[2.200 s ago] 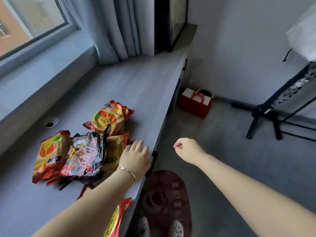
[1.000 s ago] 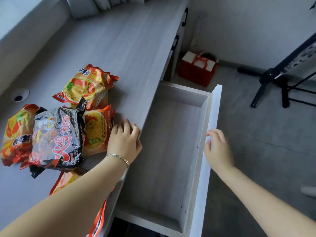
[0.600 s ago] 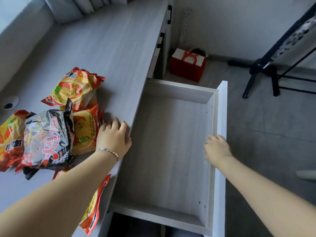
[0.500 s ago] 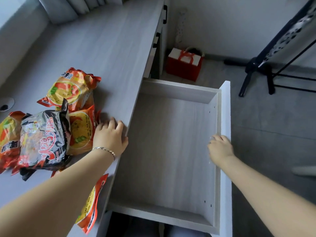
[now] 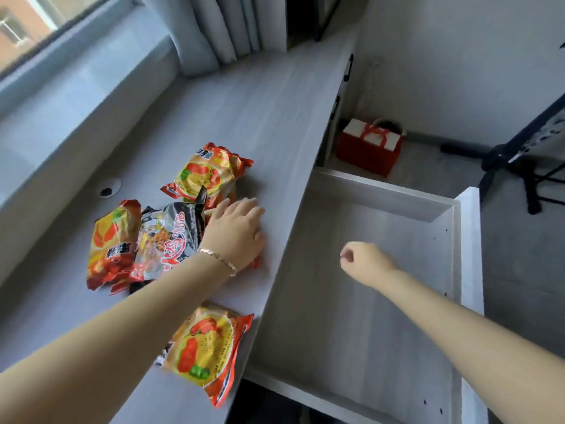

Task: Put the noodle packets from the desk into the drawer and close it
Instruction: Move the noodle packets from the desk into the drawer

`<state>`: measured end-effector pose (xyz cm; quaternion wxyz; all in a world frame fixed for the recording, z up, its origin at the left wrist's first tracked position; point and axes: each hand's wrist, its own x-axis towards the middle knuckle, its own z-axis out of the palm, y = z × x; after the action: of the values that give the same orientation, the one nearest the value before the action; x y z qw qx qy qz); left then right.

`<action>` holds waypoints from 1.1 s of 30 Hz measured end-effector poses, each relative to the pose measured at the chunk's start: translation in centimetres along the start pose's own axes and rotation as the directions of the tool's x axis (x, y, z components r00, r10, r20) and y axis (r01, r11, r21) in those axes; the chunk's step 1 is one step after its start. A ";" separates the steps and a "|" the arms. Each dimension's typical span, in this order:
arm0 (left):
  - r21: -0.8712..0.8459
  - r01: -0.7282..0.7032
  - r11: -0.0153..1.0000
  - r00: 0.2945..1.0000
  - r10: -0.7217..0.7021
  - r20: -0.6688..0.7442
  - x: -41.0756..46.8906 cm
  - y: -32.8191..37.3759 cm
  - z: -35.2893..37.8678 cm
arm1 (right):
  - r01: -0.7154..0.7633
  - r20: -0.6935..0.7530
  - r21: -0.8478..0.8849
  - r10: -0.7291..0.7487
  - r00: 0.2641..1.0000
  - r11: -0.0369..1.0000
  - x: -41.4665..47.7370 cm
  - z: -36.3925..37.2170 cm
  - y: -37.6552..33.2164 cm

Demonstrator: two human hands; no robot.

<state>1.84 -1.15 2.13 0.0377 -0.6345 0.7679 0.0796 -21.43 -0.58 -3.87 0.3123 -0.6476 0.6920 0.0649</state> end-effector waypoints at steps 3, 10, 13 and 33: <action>0.014 0.111 0.994 0.993 -0.112 0.042 -1.8 -4.8 -2.4 | 0.153 -0.097 0.271 -0.131 0.987 0.950 -0.1 -0.8 -7.7; -0.249 0.597 0.763 0.792 -0.511 0.333 -4.7 -11.6 -0.2 | 0.004 0.140 0.355 -0.057 0.989 0.935 1.1 3.7 -18.5; -0.340 0.644 0.686 0.764 -0.548 0.340 -5.0 -11.8 0.8 | 0.006 0.055 0.357 -0.028 0.998 0.934 1.5 5.2 -19.9; -0.361 0.158 0.919 0.970 -0.213 -0.117 -4.7 3.5 -0.7 | 0.083 -0.283 0.926 0.536 0.796 0.367 -2.5 1.8 -0.8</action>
<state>-0.64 3.92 3.87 -0.1273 -0.7053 0.6785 0.1612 -20.10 2.29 -3.81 0.3878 -0.2507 0.7558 -0.4643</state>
